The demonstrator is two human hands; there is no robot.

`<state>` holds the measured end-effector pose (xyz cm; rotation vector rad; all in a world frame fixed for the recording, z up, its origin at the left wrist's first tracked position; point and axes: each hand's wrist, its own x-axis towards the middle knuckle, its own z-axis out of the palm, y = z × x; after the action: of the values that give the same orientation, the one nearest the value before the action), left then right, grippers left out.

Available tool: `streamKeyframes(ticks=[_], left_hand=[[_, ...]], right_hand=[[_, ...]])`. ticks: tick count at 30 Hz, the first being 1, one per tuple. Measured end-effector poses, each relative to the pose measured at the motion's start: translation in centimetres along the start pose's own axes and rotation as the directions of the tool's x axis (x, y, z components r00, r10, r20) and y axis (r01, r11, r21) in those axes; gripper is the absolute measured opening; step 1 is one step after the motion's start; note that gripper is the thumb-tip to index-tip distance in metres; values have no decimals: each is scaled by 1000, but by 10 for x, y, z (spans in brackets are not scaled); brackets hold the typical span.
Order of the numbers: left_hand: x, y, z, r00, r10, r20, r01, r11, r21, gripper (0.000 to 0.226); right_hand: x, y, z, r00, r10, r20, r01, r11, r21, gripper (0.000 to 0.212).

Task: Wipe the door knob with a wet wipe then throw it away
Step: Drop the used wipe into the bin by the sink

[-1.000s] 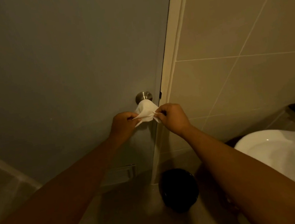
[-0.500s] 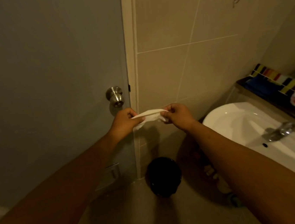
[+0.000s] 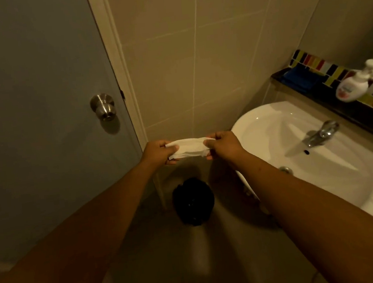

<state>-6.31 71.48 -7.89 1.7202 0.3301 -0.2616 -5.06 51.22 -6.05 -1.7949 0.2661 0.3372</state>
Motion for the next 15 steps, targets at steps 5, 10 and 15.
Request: streamKeyframes(ticks=[5, 10, 15], left_hand=[[15, -46, 30, 985, -147, -91, 152, 987, 52, 33], [45, -112, 49, 954, -294, -59, 296, 954, 41, 27], [104, -184, 65, 913, -409, -5, 407, 907, 107, 36]], right_hand=[[16, 56, 1, 994, 114, 3, -113, 992, -52, 19], [53, 124, 20, 980, 200, -20, -200, 967, -156, 13], [106, 188, 40, 942, 330, -64, -336, 928, -161, 19]])
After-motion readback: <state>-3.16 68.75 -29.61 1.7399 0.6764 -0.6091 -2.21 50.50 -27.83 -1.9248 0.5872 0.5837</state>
